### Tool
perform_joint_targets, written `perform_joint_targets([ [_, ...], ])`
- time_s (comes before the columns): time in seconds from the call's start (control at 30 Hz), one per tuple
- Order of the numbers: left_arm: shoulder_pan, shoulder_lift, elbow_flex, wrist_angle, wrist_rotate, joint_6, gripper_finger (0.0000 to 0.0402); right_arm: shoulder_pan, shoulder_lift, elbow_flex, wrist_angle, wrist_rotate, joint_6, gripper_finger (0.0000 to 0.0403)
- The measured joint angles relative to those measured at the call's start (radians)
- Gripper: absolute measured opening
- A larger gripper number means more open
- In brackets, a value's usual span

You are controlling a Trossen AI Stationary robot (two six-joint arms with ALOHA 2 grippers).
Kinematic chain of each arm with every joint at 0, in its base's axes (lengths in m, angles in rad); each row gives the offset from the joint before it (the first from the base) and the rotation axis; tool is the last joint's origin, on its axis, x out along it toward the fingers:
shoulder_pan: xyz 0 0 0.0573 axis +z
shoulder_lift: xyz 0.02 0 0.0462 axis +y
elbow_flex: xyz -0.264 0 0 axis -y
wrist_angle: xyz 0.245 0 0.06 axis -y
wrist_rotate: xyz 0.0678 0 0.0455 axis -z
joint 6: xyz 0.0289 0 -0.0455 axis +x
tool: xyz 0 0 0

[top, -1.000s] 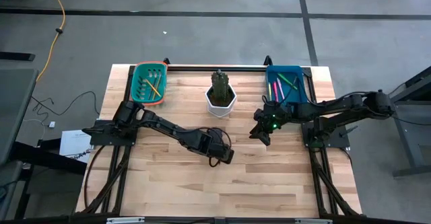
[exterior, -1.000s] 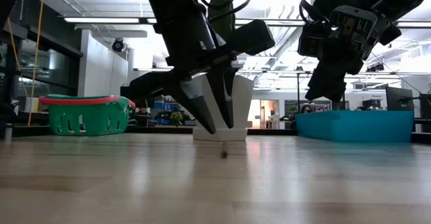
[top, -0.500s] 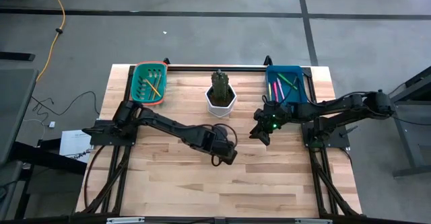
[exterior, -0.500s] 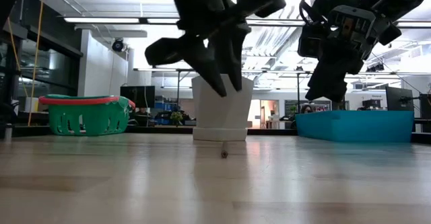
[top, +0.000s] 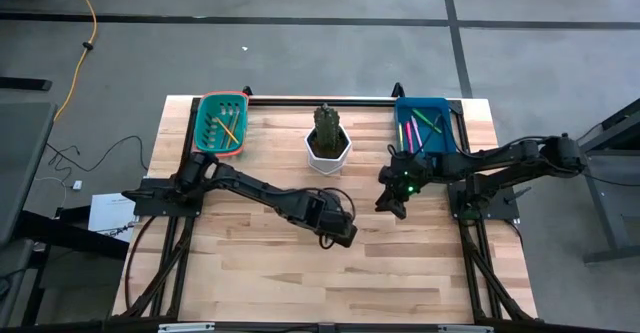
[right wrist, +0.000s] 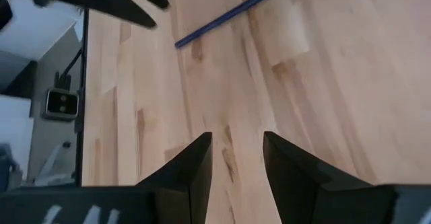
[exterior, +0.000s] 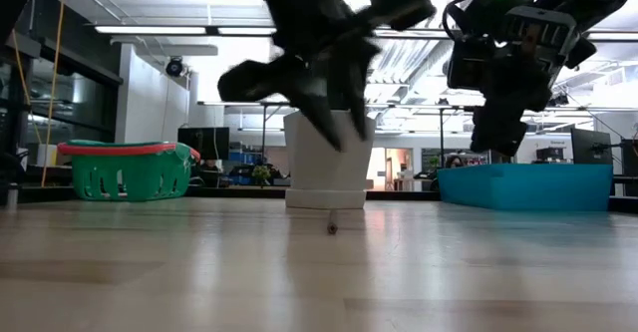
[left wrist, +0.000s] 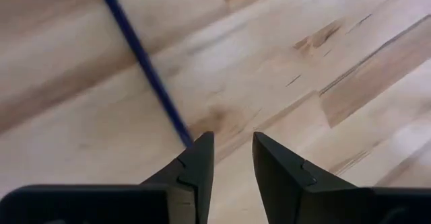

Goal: Sort pens & pencils
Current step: Put the dark blue pencil into the green bin

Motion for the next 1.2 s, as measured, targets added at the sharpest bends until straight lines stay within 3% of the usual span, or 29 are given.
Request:
perform_joint_targets([
  [0.4,-0.001,0.058,-0.003,0.007,0.074,-0.081,0.009,0.0,-0.001,-0.001,-0.027,-0.046,-0.068,0.0124],
  [1.2,-0.001,0.083,-0.001,-0.03,0.069,-0.063,0.009,0.0,-0.001,0.0,-0.03,-0.049,-0.069,0.0124],
])
